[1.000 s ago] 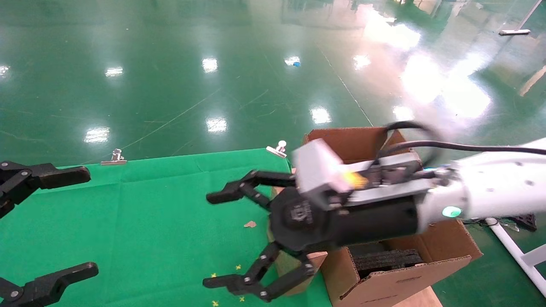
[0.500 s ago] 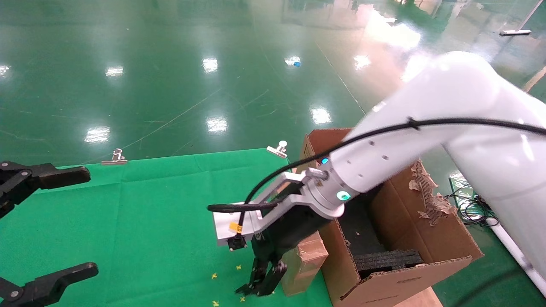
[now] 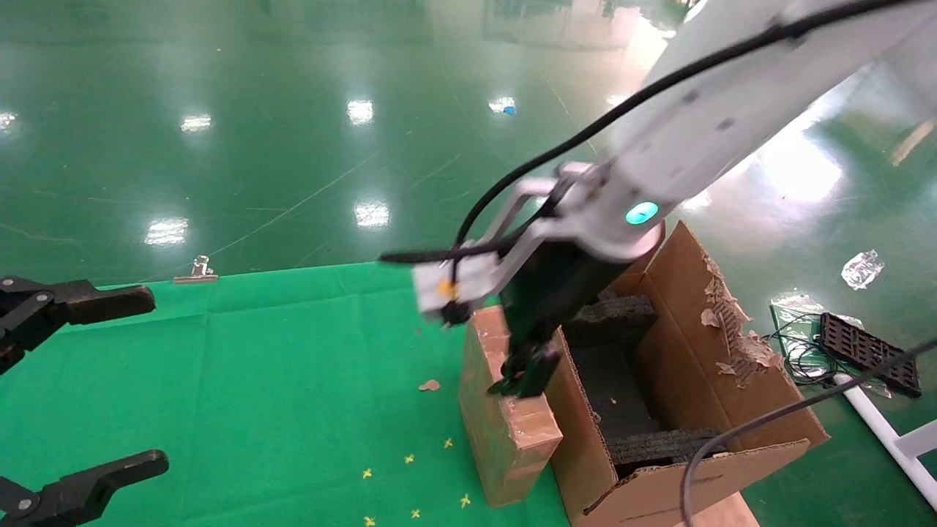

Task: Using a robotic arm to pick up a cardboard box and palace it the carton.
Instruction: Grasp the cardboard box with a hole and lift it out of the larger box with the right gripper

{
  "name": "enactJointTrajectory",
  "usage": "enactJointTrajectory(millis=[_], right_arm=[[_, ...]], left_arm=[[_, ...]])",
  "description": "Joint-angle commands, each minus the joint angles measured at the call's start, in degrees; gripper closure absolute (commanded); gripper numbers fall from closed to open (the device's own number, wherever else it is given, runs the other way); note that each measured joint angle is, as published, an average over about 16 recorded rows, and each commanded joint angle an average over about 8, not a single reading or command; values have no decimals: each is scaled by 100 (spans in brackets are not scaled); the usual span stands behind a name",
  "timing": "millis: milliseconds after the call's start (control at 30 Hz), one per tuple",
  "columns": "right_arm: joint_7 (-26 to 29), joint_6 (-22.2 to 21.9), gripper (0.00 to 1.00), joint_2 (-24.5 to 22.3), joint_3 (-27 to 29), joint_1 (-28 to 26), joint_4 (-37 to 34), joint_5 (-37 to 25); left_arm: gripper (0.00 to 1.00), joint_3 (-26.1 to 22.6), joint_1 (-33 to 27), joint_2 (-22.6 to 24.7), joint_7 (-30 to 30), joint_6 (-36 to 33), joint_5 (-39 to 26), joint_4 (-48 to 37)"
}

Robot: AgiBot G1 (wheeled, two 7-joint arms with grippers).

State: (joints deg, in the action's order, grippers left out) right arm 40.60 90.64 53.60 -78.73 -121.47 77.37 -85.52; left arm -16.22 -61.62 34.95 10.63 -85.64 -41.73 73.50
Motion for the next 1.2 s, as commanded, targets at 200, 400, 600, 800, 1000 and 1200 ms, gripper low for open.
enactJointTrajectory(millis=[200, 400, 600, 800, 1000, 1200], right_arm=[[71, -76, 0, -133, -833, -559, 9, 178], [113, -176, 0, -88, -1280, -567, 20, 282], [180, -281, 0, -19, -1510, -534, 22, 344], [258, -366, 0, 43, -1645, -500, 21, 337], [318, -417, 0, 89, -1726, -498, 20, 329], [371, -440, 0, 96, -1760, -559, 19, 345]], left_arm=[[0, -3, -1, -1, -1, 1, 2, 0], [0, -5, -1, -2, -3, 2, 4, 0], [0, -8, -2, -3, -4, 3, 5, 0], [0, -10, -2, -4, -5, 4, 7, 0], [0, -13, -3, -5, -6, 6, 9, 0], [0, -15, -3, -6, -8, 7, 10, 0]])
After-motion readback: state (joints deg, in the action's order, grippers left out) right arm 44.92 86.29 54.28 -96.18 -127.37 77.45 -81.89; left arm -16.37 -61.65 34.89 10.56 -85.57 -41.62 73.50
